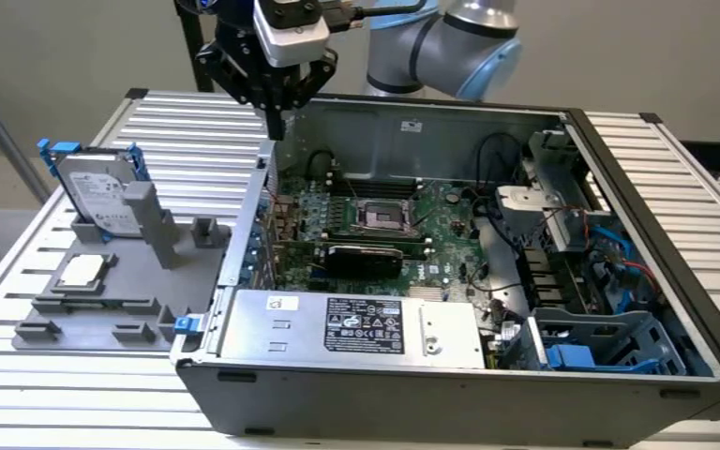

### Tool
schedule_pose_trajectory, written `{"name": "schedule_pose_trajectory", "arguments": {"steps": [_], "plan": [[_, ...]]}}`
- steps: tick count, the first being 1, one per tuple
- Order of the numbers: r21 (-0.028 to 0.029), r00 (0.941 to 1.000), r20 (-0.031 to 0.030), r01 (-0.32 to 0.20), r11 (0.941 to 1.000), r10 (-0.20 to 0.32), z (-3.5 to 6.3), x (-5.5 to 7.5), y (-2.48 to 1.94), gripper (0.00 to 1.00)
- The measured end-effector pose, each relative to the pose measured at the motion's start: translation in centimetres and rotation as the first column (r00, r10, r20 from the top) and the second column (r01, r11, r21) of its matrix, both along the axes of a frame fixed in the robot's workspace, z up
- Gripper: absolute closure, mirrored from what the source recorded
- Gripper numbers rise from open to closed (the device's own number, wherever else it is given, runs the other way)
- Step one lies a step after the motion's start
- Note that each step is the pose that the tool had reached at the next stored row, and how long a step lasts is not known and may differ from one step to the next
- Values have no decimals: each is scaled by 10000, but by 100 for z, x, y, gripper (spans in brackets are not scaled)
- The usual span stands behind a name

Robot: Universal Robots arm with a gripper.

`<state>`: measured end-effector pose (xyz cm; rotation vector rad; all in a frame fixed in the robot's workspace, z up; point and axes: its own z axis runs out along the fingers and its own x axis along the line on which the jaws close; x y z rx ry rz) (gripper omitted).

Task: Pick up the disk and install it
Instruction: 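Reach for the disk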

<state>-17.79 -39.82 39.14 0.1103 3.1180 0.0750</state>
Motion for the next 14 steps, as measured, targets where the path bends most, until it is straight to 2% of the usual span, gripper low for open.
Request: {"name": "schedule_pose_trajectory", "arguments": {"steps": [5,14], "plan": [[-1,10000,-1,1,10000,-1,-5,-229,16,89],[0,10000,0,1,10000,-1,-14,-638,72,89]]}}
